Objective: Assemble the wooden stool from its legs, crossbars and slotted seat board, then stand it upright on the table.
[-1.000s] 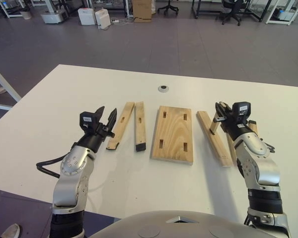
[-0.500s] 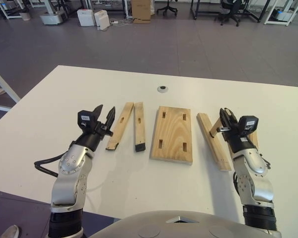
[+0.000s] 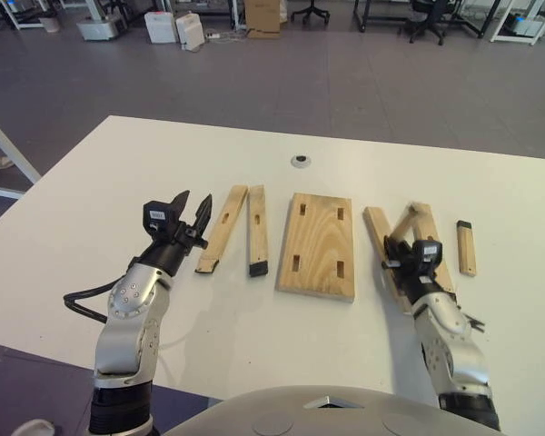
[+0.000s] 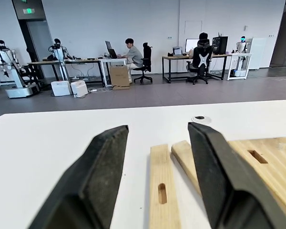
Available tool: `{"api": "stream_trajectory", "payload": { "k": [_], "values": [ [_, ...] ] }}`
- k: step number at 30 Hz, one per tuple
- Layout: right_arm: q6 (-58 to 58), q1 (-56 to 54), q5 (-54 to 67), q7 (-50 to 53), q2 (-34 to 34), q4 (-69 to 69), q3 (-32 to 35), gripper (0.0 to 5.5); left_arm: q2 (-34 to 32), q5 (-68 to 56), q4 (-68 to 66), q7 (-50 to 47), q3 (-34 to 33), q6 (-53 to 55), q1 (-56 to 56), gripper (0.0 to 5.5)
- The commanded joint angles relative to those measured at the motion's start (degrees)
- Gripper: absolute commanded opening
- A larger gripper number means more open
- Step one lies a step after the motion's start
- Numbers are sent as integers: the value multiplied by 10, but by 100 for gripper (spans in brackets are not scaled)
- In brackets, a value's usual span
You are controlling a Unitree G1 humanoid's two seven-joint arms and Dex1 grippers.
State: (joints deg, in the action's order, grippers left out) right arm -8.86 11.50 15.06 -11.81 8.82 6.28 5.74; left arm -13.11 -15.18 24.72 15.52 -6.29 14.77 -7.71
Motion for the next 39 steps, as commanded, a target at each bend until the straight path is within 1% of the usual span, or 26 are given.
{"api": "stream_trajectory", "payload": {
  "k": [1,4,9,11,15,18,19,22,24,26,30,32,34,35,36,37,38,39],
  "values": [
    [-29,-8,-7,-9,17,18,-4,166,3,4,-3,-3,3,-7,0,229],
    [-81,-8,-6,-10,40,60,-2,222,12,7,8,-13,2,-13,-19,229],
    [-221,-1,11,-45,106,144,-14,319,44,20,40,-44,23,-26,-73,229],
    [-265,-3,14,-62,135,159,-12,333,56,26,50,-57,31,-32,-90,229],
    [-321,-14,16,-78,172,156,-1,333,80,41,68,-82,45,-43,-119,229],
    [-363,-14,28,-64,163,160,17,333,86,45,73,-89,52,-46,-127,229],
    [-399,-21,39,-63,168,171,21,333,86,45,74,-89,51,-45,-126,229],
    [-470,-29,48,-76,193,189,3,333,82,44,76,-87,49,-38,-118,229],
    [-496,-24,45,-74,199,192,-6,333,80,43,76,-87,48,-36,-115,229],
    [-501,-28,36,-66,201,186,-9,297,78,45,75,-87,47,-33,-112,229],
    [-474,-60,19,-52,188,160,-11,214,65,35,69,-82,39,-1,-91,229],
    [-455,-85,10,-44,178,138,-10,208,61,4,78,-66,47,39,-71,229],
    [-436,-107,9,-37,166,114,-1,208,56,8,87,-71,49,59,-56,229],
    [-430,-123,12,-31,154,108,9,208,49,-21,86,-60,32,76,-45,229],
    [-417,-144,15,-27,146,103,18,208,39,-64,78,-46,1,91,-22,229],
    [-388,-173,5,-33,157,90,17,208,34,-149,74,-30,-40,110,17,229],
    [-369,-197,1,-34,161,77,25,208,28,-209,66,-20,-70,127,54,229],
    [-342,-227,4,-41,164,60,37,208,-1,-261,45,11,-86,158,106,229]
  ]
}}
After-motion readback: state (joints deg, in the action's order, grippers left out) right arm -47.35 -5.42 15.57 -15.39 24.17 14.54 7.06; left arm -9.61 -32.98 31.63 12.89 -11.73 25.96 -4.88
